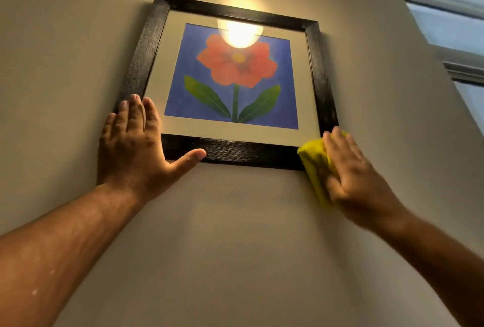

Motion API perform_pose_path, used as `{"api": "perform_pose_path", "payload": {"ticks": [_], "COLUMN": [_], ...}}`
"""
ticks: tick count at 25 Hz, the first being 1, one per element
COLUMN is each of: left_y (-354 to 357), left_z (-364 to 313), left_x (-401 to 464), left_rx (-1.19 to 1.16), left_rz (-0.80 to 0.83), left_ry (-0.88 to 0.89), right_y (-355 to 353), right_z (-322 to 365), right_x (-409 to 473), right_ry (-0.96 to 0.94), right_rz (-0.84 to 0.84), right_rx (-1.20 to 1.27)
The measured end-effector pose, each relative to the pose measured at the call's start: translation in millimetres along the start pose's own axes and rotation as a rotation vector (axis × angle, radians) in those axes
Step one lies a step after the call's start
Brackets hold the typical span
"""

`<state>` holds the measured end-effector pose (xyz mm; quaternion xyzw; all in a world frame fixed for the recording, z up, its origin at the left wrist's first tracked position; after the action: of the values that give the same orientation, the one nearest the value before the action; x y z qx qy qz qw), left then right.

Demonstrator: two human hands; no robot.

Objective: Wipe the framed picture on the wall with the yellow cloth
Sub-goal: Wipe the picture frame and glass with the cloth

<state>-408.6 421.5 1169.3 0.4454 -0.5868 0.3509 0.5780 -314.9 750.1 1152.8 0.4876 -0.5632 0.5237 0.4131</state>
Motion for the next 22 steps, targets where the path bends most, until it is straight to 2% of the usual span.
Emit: {"api": "perform_pose_path", "payload": {"ticks": [2,7,9,11,13,15,16,18,22], "left_y": [-0.5,-1.1,-1.4,-1.8,-2.1,-1.7,-1.6,-0.5,-0.8], "left_z": [-1.2,0.3,0.6,1.4,1.4,0.2,-0.7,-1.8,-0.3], "left_x": [0.0,0.6,-0.4,0.1,0.0,0.0,0.0,-0.1,-0.8], "left_rx": [0.007,0.0,-0.001,-0.011,-0.013,-0.007,-0.002,0.0,-0.002], "left_rz": [-0.017,-0.03,-0.033,-0.037,-0.035,-0.038,-0.038,-0.032,-0.035], "left_ry": [0.002,0.006,0.0,-0.002,0.001,0.009,0.011,0.014,0.007], "right_y": [-3.0,-46.2,-55.4,-48.4,-32.8,-10.2,-8.6,-22.9,-55.2], "right_z": [-7.2,-12.0,-9.5,-13.1,-12.5,-10.4,-11.8,-9.4,-23.0], "right_x": [9.4,180.9,199.8,156.4,70.3,-0.2,-6.3,37.3,180.2], "right_ry": [-0.015,0.13,0.148,0.073,-0.023,-0.086,-0.108,-0.092,0.105], "right_rz": [-0.022,0.027,0.036,0.022,0.034,0.133,0.153,0.1,0.078], "right_rx": [-0.007,-0.004,0.0,0.01,0.026,0.019,0.02,-0.028,-0.033]}}
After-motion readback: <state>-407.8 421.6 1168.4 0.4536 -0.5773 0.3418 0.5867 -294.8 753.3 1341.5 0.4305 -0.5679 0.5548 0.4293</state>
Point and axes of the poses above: each hand's wrist, its own x-axis towards the middle knuckle, its own y-axis out of the palm, z = x × y, the point moved 9 cm from there along x, towards the middle knuckle, and after that the axes turned 1 degree about z, right-handed, at the moved point
